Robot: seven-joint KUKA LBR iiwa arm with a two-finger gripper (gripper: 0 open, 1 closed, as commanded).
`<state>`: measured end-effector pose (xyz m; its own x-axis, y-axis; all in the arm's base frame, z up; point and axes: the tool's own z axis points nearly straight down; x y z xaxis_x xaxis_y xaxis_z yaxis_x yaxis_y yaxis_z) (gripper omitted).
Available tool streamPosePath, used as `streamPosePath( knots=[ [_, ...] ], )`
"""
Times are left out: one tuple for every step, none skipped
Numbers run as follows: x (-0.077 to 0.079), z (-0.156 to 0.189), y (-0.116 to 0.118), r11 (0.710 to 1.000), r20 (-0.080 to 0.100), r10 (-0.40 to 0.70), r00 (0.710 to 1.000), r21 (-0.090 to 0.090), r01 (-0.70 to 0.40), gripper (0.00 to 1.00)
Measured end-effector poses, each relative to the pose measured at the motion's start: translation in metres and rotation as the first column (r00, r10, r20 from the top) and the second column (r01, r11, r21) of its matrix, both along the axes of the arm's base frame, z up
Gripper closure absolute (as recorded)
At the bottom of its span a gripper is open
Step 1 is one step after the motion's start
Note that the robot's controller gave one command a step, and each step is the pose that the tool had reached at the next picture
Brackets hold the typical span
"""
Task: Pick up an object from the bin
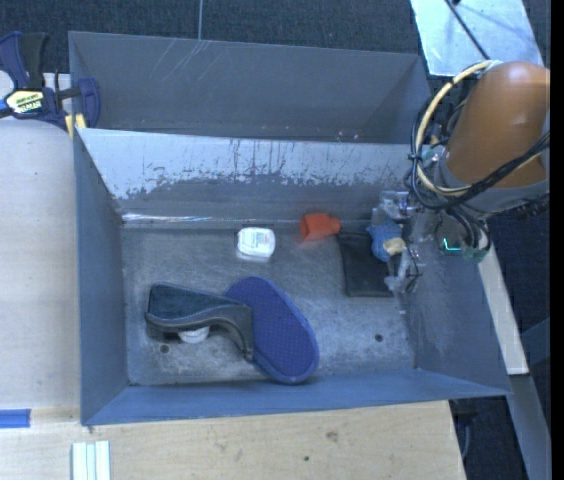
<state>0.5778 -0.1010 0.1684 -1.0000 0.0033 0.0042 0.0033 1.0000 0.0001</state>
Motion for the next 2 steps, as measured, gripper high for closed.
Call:
streamPosePath(
  knots=[
    [0.0249,-0.1025,-0.0068,0.999,0.003,0.044,0.999,0.0,-0.044,0.0],
    [0.0269,-0.0966,-0.0069,0.999,0.011,0.046,0.999,-0.002,-0.046,1.0]
  ],
)
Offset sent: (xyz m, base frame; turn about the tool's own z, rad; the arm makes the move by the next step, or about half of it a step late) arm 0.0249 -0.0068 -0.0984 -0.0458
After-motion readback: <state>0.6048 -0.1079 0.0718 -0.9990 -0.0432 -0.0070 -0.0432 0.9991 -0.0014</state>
